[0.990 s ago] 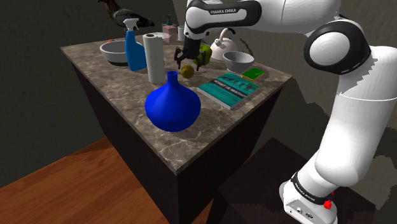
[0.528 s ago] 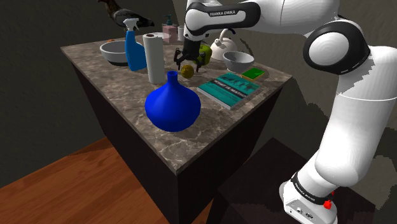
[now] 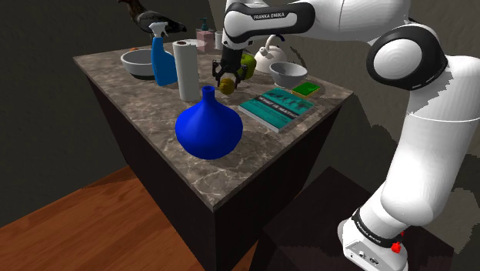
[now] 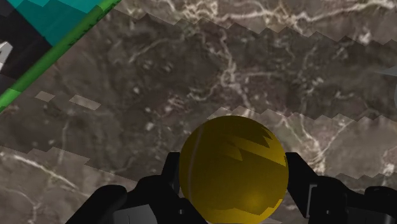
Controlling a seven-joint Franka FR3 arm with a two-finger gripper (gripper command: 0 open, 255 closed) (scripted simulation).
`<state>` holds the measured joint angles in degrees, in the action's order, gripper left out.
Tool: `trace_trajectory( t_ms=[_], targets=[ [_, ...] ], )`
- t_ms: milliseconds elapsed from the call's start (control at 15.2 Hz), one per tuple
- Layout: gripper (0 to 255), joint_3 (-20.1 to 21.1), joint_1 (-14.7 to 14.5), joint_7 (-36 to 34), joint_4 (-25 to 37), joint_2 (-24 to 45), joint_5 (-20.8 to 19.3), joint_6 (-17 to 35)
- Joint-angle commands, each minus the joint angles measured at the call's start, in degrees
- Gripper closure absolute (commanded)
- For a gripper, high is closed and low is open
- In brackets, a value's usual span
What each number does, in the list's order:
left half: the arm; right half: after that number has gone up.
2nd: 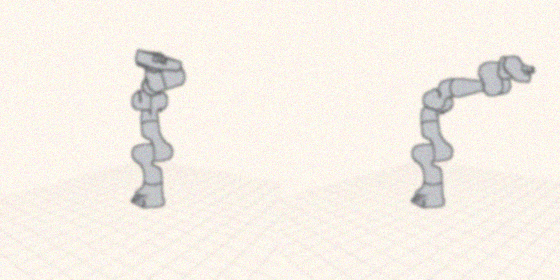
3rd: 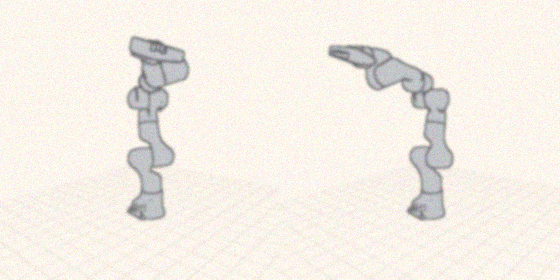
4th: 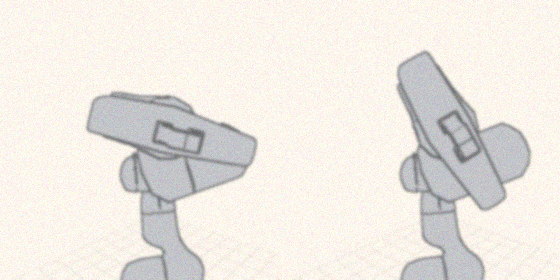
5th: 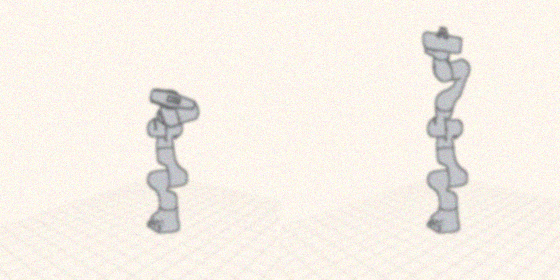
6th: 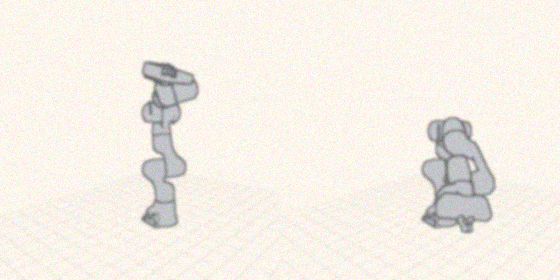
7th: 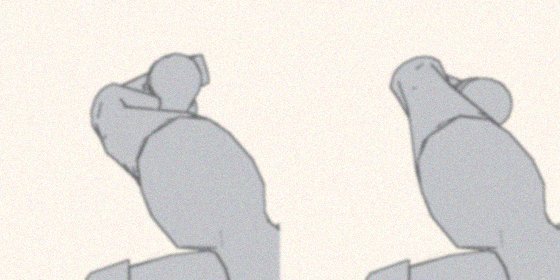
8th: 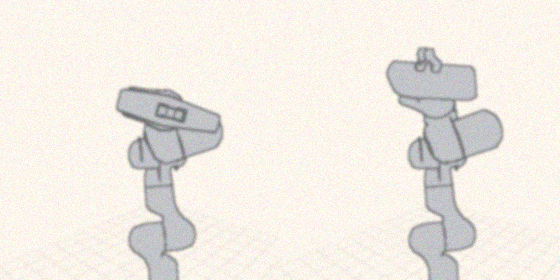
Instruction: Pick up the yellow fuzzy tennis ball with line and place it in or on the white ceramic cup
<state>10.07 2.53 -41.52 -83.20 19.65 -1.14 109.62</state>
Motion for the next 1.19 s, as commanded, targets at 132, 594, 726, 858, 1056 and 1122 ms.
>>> trace_trajectory(
  t_ms=[132, 594, 726, 858, 1056, 1122],
  targets=[
    [255, 0.0, 0.0, 0.0, 0.0, 0.0, 0.0, 0.0],
    [255, 0.0, -0.2, -0.1, 5.9, 0.4, -0.1, -5.6],
    [255, 0.1, -0.3, -0.2, 7.8, 0.6, -0.1, -7.2],
    [255, 0.1, -0.4, -0.2, 9.8, 0.9, -0.2, -8.9],
    [255, 0.1, -0.6, -0.3, 13.2, 1.6, -0.3, -11.6],
    [255, 0.1, -0.6, -0.4, 14.4, 1.9, -0.4, -12.5]
  ],
)
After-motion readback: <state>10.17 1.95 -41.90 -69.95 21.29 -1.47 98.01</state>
